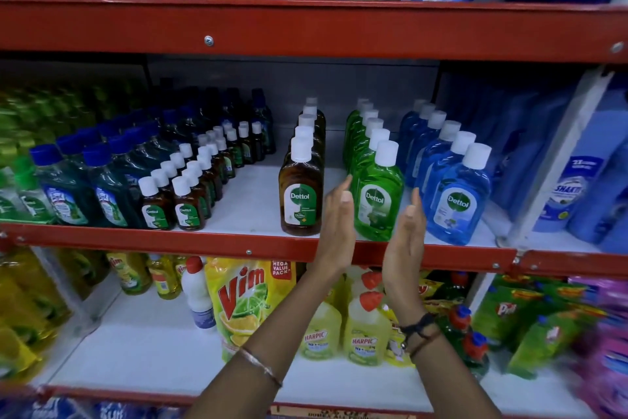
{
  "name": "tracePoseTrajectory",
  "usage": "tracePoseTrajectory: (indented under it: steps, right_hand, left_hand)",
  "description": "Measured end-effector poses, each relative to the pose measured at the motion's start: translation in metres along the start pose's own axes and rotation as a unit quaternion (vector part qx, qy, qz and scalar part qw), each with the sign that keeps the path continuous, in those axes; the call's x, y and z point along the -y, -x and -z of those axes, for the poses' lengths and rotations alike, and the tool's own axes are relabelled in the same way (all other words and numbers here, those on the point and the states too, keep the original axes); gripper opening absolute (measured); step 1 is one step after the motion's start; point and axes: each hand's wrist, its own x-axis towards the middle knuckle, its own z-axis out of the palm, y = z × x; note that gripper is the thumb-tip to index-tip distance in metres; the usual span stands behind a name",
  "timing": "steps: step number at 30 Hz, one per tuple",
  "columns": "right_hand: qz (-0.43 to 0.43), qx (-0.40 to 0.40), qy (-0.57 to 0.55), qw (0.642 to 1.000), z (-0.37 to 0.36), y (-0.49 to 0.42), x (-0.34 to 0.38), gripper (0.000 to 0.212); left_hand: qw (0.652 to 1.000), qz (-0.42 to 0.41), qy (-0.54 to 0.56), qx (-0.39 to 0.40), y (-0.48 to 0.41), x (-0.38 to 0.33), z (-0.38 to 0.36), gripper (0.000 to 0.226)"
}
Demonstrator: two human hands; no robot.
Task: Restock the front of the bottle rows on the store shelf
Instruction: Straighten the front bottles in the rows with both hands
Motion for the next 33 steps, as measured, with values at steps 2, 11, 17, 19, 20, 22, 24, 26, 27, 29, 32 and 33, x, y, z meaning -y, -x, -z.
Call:
tracePoseTrajectory:
  steps: [2, 11, 17, 19, 20, 22, 24, 26, 27, 29, 32, 33]
  right_hand:
    - [-0.024, 0.049, 0.016, 0.998, 0.005, -0.004, 0.003, 0.095]
    - [-0.079, 0.133, -0.022, 0.988, 0.024, -0.024, 0.005, 0.099]
    - [-0.087, 0.163, -0.026, 0.982, 0.033, -0.039, 0.004, 0.104]
    - [-0.089, 0.162, -0.024, 0.982, 0.035, -0.041, 0.004, 0.105]
    - [-0.092, 0.162, -0.025, 0.982, 0.035, -0.042, 0.005, 0.103]
    - [-0.1, 0.159, -0.031, 0.982, 0.034, -0.043, 0.006, 0.091]
    - [-0.107, 0.157, -0.039, 0.981, 0.033, -0.043, 0.006, 0.082]
    - [-0.103, 0.158, -0.04, 0.981, 0.033, -0.042, 0.006, 0.087]
    - [-0.097, 0.158, -0.035, 0.982, 0.034, -0.041, 0.005, 0.093]
    - [-0.072, 0.144, -0.03, 0.986, 0.037, -0.037, 0.005, 0.091]
    - [0.004, 0.064, -0.051, 0.997, 0.053, -0.027, 0.004, 0.068]
    - [0.033, 0.026, -0.056, 0.998, 0.06, -0.024, 0.004, 0.064]
  left_hand:
    - [1.0, 0.027, 0.001, -0.004, -0.009, -0.001, -0.007, 0.093]
    - [0.998, 0.047, 0.032, -0.007, -0.011, 0.005, -0.009, 0.1]
    - [0.998, 0.037, 0.038, -0.026, -0.009, 0.01, -0.01, 0.067]
    - [0.998, 0.038, 0.042, -0.033, -0.009, 0.011, -0.012, 0.064]
    - [0.998, 0.037, 0.043, -0.035, -0.008, 0.012, -0.014, 0.062]
    - [0.997, 0.036, 0.047, -0.04, -0.007, 0.011, -0.016, 0.057]
    - [0.997, 0.037, 0.046, -0.047, -0.006, 0.011, -0.019, 0.057]
    - [0.997, 0.032, 0.038, -0.058, -0.006, 0.011, -0.02, 0.059]
    - [0.997, 0.026, 0.03, -0.069, -0.006, 0.011, -0.022, 0.059]
    - [0.993, -0.009, 0.001, -0.115, 0.001, 0.008, -0.03, 0.056]
    - [0.98, -0.09, -0.04, -0.171, 0.022, -0.003, -0.056, 0.045]
    - [0.982, -0.111, -0.037, -0.15, 0.027, -0.006, -0.067, 0.041]
